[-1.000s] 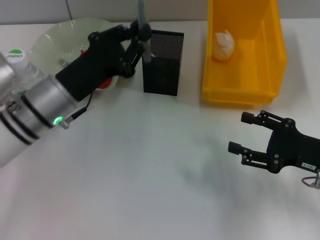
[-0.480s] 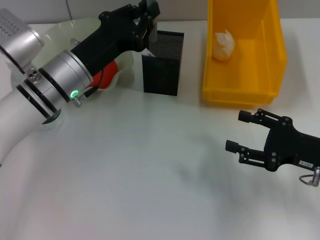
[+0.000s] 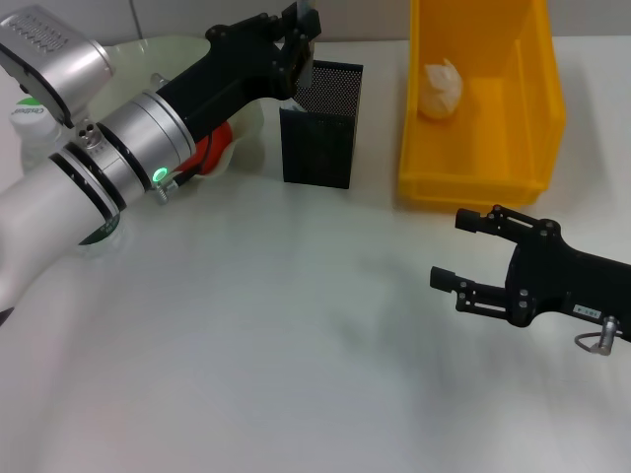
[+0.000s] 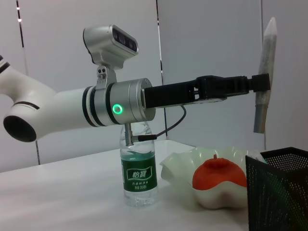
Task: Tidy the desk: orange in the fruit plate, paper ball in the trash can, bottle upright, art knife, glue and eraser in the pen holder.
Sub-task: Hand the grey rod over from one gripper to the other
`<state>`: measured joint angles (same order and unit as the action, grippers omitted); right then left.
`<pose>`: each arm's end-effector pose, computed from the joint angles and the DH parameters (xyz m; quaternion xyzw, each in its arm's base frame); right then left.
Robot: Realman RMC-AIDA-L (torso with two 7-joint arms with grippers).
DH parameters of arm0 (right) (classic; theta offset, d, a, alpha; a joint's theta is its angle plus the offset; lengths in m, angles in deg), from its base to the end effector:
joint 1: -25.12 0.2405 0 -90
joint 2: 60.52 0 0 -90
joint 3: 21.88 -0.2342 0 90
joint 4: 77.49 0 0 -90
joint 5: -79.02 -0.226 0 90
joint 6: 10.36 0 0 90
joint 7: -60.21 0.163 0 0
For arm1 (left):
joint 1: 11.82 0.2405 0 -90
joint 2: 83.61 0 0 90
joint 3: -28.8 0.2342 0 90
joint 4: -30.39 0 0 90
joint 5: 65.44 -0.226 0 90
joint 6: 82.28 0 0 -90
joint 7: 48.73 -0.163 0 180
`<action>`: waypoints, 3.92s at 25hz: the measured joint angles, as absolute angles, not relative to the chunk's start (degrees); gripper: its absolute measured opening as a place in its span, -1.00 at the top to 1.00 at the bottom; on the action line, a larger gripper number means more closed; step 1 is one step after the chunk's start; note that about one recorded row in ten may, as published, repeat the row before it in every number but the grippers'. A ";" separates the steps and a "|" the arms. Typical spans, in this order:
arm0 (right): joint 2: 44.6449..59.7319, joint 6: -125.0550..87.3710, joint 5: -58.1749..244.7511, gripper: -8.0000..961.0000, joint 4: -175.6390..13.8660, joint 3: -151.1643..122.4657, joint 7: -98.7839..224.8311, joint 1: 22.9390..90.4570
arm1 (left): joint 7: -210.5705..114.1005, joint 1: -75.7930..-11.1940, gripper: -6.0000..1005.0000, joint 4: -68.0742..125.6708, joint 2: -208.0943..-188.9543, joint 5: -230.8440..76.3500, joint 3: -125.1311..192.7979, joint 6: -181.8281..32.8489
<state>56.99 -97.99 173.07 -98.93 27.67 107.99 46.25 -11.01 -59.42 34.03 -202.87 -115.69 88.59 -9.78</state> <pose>0.2856 0.2840 -0.0365 -0.9215 0.1286 0.3037 0.2051 -0.1859 0.3975 -0.0654 -0.8340 -0.1853 -0.4077 0.3225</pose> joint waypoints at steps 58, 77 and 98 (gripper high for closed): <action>57.47 -116.20 179.18 -0.63 -102.54 25.12 131.82 60.63 | 4.79 -39.73 0.71 16.16 -202.06 -132.23 109.14 12.87; 57.60 -115.58 179.24 0.57 -102.53 25.89 132.11 61.57 | 4.79 -39.85 0.71 15.98 -202.08 -132.26 109.14 12.91; 57.78 -115.51 178.72 0.67 -102.54 26.06 131.61 61.39 | 7.08 -39.79 0.33 16.01 -201.77 -132.20 109.13 10.84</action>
